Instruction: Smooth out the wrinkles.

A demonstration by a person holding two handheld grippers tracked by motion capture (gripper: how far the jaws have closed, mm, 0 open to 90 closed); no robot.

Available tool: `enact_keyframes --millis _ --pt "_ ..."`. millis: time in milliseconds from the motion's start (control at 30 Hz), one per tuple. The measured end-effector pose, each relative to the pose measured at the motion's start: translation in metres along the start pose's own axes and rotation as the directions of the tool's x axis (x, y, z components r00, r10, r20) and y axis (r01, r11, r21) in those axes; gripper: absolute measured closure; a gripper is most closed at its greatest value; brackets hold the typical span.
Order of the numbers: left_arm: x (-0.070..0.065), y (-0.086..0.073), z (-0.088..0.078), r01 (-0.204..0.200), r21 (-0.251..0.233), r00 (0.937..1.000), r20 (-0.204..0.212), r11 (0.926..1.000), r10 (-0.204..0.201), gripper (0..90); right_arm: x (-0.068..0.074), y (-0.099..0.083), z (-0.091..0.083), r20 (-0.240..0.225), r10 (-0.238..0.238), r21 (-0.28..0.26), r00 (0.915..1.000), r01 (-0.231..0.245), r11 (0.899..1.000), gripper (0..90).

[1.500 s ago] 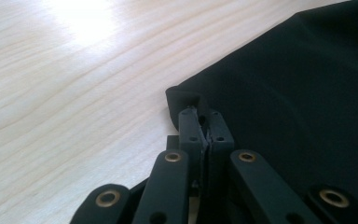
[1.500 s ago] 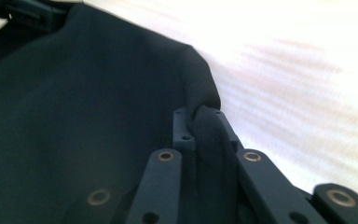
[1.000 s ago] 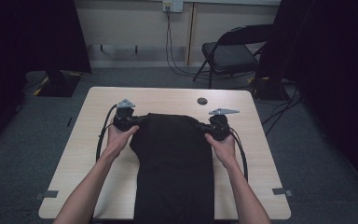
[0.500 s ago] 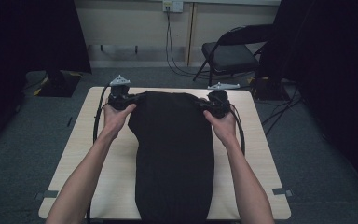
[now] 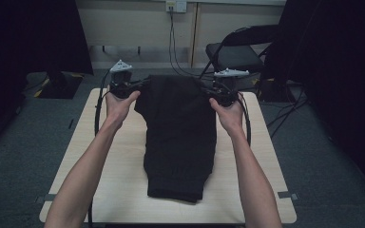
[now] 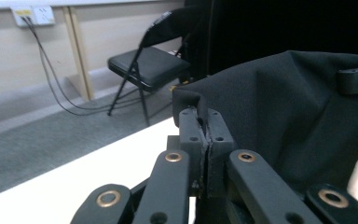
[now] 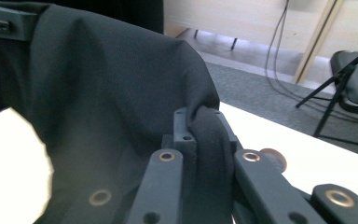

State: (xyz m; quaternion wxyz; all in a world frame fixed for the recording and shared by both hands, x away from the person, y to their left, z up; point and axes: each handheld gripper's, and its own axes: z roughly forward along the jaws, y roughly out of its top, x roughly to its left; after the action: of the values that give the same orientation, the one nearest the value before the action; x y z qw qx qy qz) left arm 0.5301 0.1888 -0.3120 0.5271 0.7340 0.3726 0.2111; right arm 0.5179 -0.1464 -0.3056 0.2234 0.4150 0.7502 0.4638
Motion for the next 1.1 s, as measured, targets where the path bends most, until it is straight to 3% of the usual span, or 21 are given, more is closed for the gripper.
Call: enact_keyframes --millis 133,267,300,367,400,433,567,800,933,1067,1100 --pt "-0.008 -0.012 -0.009 -0.043 0.017 0.9986 0.031 0.9989 0.043 88.7 0.004 -0.016 -0.006 -0.03 -0.029 0.01 0.9991 0.03 1.0 84.2" --pt "-0.017 -0.027 -0.022 -0.056 0.009 0.9958 0.072 0.9984 0.056 88.7 0.009 -0.038 -0.017 -0.054 -0.029 0.004 0.9981 0.029 1.0 83.6" --pt "-0.019 -0.031 -0.025 -0.046 -0.003 0.9953 0.085 0.999 0.046 88.7 0.011 -0.045 -0.021 -0.072 -0.021 0.004 0.9972 0.021 1.0 83.5" --pt "-0.019 -0.041 -0.032 0.02 -0.03 0.9933 0.114 0.9993 -0.017 88.7 0.014 -0.054 -0.027 -0.086 -0.019 0.0 0.9962 0.019 1.0 83.3" --pt "-0.022 -0.045 -0.034 0.019 -0.03 0.9934 0.114 0.9994 -0.016 88.7 0.015 -0.059 -0.031 -0.102 -0.008 -0.008 0.9948 0.008 1.0 83.3" --pt "-0.025 -0.048 -0.037 0.024 -0.035 0.9913 0.13 0.9991 -0.019 88.7 0.016 -0.062 -0.035 -0.117 0.003 -0.015 0.9931 -0.005 1.0 83.2" --pt "-0.044 -0.058 -0.052 -0.035 -0.031 0.982 0.185 0.9989 0.041 88.7 0.022 -0.079 -0.049 -0.13 0.041 -0.007 0.9906 -0.042 0.999 82.8" --pt "-0.06 -0.082 -0.077 -0.031 -0.052 0.9708 0.236 0.9982 0.042 88.7 0.039 -0.104 -0.072 -0.182 0.026 0.009 0.9829 -0.025 1.0 81.9" --pt "-0.072 -0.098 -0.089 -0.069 -0.022 0.9661 0.248 0.9974 0.072 88.7 0.048 -0.123 -0.084 -0.202 0.021 0.021 0.9791 -0.017 1.0 81.7" --pt "-0.083 -0.104 -0.101 -0.076 -0.004 0.9537 0.291 0.9971 0.074 88.6 0.054 -0.139 -0.093 -0.211 0.02 0.036 0.9773 -0.013 0.999 80.8" --pt "-0.086 -0.106 -0.103 -0.092 0.005 0.9546 0.285 0.9958 0.086 88.6 0.056 -0.142 -0.095 -0.214 0.021 0.038 0.9766 -0.013 0.999 80.2"
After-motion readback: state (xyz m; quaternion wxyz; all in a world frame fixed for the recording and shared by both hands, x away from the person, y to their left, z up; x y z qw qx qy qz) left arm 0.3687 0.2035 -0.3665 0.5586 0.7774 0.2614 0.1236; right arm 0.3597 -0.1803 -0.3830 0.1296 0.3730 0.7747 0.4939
